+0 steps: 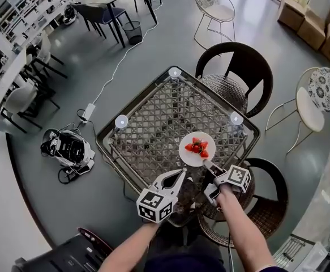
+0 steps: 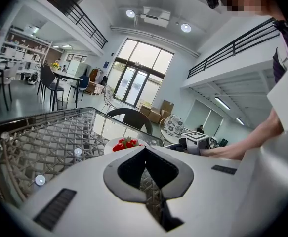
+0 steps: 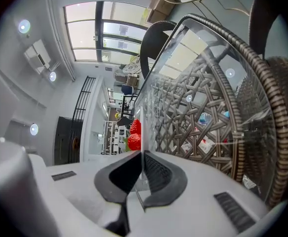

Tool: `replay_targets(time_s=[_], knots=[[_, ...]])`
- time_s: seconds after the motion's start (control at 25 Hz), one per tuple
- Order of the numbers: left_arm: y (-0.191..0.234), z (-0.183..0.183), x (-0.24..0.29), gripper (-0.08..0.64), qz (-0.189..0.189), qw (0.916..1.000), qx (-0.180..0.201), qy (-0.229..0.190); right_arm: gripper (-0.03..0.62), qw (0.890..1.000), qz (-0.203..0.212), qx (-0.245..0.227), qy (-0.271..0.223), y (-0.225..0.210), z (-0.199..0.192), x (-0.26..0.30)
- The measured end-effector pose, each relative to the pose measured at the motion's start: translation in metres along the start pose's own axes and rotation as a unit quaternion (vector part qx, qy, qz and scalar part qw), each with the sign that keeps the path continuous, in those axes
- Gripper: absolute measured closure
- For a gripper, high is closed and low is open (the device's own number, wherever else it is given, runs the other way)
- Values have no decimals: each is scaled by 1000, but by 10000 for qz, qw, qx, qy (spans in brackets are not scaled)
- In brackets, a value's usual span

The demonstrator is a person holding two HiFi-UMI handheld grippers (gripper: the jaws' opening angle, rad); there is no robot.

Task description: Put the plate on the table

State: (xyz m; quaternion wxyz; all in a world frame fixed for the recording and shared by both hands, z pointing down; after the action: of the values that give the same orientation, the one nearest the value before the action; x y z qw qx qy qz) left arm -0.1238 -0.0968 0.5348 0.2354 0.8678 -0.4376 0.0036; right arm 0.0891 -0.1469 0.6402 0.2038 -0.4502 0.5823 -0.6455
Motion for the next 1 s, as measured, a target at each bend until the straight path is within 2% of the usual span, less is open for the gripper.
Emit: replay_targets(time_s=[0.56,0.84,1.0], knots=[[-2,-10,0,555,-51,9999,-80,116,577,9997,-169,-68,178,-12,-7,13],[1,-10,0,555,-56,9998,-85,178,577,9985,-345,-334,255,-16,-5,16],[1,-13,1,555,-100,9997,-116,213,576,9971,-600,-412,234,-21,-5,18]])
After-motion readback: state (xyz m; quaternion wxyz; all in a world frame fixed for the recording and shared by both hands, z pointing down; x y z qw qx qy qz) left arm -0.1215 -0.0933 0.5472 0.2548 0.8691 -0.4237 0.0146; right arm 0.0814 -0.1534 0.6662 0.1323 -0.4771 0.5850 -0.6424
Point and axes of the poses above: the fingertips, and each gripper's own axes: x forward along the fingers, y to its left, z out of its top, the point moved 9 cm from there along -x, backward along the fingers, and after that the axes turned 13 degrees about -y, right-handed, at the moved point
